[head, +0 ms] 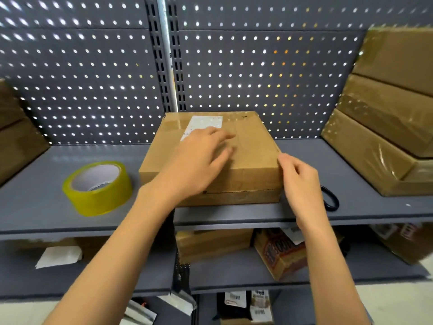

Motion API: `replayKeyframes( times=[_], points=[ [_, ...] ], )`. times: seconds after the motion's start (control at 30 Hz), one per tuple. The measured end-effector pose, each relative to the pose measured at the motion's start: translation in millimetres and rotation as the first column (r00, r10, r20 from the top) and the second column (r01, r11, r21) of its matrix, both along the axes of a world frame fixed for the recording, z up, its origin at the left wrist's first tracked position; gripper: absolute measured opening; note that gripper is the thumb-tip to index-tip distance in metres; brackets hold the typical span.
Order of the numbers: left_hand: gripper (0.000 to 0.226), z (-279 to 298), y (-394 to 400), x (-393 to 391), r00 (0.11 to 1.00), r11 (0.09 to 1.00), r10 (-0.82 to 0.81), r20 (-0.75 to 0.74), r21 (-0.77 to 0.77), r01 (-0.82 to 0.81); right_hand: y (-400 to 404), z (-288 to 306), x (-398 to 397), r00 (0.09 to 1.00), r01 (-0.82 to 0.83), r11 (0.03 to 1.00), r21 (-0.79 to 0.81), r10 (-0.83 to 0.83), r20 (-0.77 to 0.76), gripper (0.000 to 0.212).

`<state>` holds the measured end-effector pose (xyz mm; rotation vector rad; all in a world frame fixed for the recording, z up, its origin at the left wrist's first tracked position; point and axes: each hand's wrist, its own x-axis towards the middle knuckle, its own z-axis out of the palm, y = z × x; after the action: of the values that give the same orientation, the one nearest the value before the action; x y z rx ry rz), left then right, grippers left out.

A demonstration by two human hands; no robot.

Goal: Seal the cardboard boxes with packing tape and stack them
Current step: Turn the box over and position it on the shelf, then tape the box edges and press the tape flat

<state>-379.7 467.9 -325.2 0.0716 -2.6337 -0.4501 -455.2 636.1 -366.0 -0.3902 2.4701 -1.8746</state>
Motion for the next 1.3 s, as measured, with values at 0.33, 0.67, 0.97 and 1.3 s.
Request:
replayKeyframes(
  times=[0.33, 0.67, 0.97, 1.3],
  points=[
    [0.039, 0, 32, -95, 0.819, 0.898, -0.426, 0.385, 0.067, 0.435, 1, -2, 3, 0.999, 0.002, 0.997, 0.072, 0.002, -0.052, 0.049],
    [0.024, -10, 29, -103, 0.849, 0.878, -0.478, 0.224, 0.136, 0.459, -1, -3, 0, 0.996, 0.064, 0.996, 0.061, -0.06, -0.07, 0.049],
    [0.041, -13, 26, -105, 0.83, 0.856, -0.517, 0.209, 0.152, 0.494, -2, -5, 8, 0.984, 0.115, 0.97, 0.213, -0.083, -0.154, 0.052],
    [0.02, -13, 27, -106, 0.831, 0.84, -0.531, 0.165, 0.228, 0.492, -1, -8, 4, 0.983, 0.121, 0.989, 0.084, -0.107, -0.148, 0.059]
  ],
)
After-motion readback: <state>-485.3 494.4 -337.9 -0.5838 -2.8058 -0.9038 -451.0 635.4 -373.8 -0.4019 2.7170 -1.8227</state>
